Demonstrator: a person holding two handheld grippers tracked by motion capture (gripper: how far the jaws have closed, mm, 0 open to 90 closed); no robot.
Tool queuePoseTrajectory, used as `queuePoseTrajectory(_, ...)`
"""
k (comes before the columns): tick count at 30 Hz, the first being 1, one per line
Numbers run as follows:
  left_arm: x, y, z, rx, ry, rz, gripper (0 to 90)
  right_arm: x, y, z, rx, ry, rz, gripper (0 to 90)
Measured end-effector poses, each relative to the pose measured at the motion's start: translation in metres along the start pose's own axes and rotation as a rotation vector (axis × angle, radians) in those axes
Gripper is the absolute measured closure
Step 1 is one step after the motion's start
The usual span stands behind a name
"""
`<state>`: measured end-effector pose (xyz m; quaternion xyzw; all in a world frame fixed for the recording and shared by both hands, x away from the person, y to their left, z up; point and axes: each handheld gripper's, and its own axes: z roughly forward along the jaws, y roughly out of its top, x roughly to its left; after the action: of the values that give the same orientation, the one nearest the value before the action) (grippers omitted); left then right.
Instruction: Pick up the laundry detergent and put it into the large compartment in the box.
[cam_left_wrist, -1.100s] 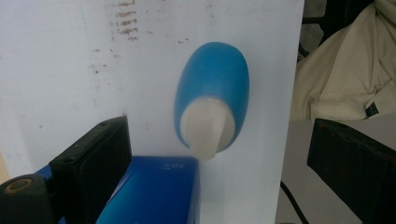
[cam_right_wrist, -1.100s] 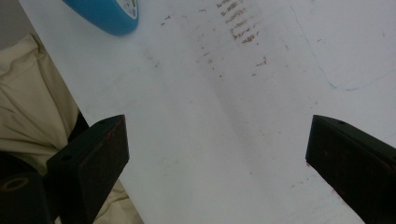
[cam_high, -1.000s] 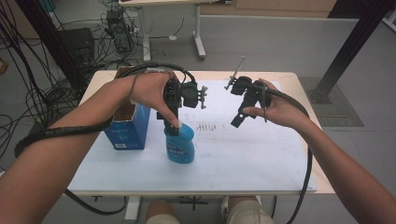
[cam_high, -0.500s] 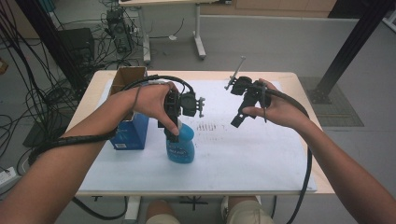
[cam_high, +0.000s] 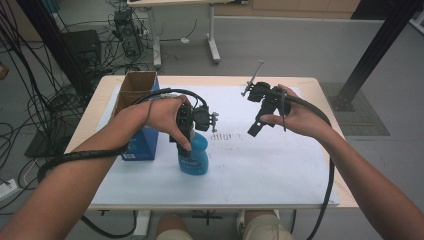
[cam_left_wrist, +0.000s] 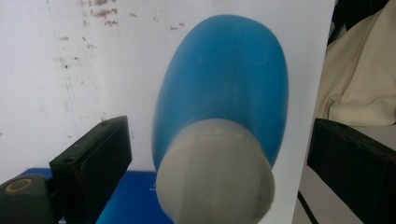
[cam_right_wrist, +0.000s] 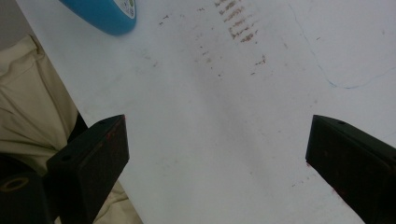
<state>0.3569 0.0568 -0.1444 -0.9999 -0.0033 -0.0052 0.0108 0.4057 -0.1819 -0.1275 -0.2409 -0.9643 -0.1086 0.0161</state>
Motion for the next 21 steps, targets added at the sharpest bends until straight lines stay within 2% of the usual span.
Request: queuePoseTrajectory(21,0.0004,0.0002,0.0113,0.005,-0.005,0.003,7.0,0.0003,0.0026,0.0015,0.009,0.0,-0.003,5.9)
